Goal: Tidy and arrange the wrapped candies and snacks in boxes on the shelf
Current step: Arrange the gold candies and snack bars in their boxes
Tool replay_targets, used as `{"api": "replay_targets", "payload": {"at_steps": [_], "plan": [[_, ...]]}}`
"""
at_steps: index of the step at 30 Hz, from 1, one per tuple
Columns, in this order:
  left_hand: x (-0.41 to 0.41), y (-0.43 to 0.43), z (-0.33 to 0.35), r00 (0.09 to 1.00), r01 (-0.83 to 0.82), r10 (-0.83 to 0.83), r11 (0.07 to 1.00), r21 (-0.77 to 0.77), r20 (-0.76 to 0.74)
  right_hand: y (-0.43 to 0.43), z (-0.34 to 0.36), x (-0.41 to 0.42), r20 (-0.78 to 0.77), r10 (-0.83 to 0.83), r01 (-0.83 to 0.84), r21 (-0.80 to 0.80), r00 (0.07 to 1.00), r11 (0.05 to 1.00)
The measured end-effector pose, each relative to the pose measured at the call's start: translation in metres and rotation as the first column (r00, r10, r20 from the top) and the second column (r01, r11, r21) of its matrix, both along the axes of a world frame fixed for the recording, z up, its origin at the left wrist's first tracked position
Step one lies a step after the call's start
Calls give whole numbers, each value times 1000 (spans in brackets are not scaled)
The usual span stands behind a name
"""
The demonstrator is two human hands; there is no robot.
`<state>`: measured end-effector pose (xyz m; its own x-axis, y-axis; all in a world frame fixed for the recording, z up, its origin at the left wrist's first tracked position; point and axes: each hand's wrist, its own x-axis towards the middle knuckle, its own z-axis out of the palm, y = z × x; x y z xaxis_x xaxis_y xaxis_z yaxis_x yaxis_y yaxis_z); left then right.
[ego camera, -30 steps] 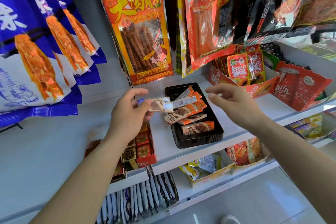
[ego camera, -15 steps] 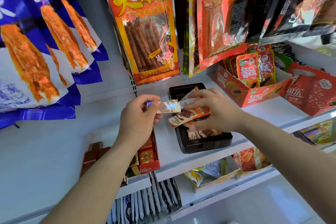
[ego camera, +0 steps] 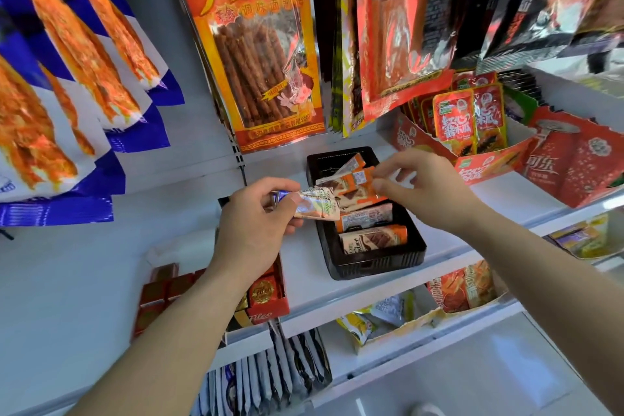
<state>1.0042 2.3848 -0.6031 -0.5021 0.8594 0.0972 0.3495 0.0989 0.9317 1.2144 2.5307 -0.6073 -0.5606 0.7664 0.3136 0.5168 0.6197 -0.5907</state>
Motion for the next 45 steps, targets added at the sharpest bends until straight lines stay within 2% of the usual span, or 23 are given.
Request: {"api": "replay_targets", "payload": {"at_steps": [6,10,20,22,25,28,30,34,36,38,40,42,45], "plan": [[7,7,-1,999,-18,18,1000,-2,-35,-4,-18,22,143,-39,51,-87,989,995],[10,10,0,999,-23,22,1000,-3,-38,-1,-18,24,139,-63,84,-151,988,985],[5,7,-2,998,-49,49,999,-1,-46,-3,-21,21,31,-22,30,-310,999,950],[5,7,-1,997,-62,63,998,13,-39,-4,-15,25,-33,-15,2,-367,999,930],[5,7,2,996,-89,90,995,47,-25,-3,0,33,-213,-27,-69,-429,977,901],[5,7,3,995,-94,96,993,71,-26,1,11,32,-384,-103,-79,-431,917,899],[5,7,3,995,-99,101,993,71,-27,2,12,20,-432,-162,-45,-430,887,902],[6,7,0,996,-91,92,995,41,-20,8,5,-14,-312,-244,96,-423,918,901],[6,6,-2,997,-74,75,997,28,-36,11,6,-17,-174,-265,208,-289,949,934],[9,7,-2,998,-52,53,998,29,-34,3,10,-11,-118,-281,268,-119,952,956],[14,9,1,1000,-23,23,999,37,-1,-11,13,-4,-151,-210,193,-115,966,974],[21,12,4,999,21,-23,998,52,44,-25,17,-2,-127,-78,43,-255,989,966],[35,16,8,993,88,-94,993,83,76,-36,20,-2,-190,47,-134,-478,981,868]]}}
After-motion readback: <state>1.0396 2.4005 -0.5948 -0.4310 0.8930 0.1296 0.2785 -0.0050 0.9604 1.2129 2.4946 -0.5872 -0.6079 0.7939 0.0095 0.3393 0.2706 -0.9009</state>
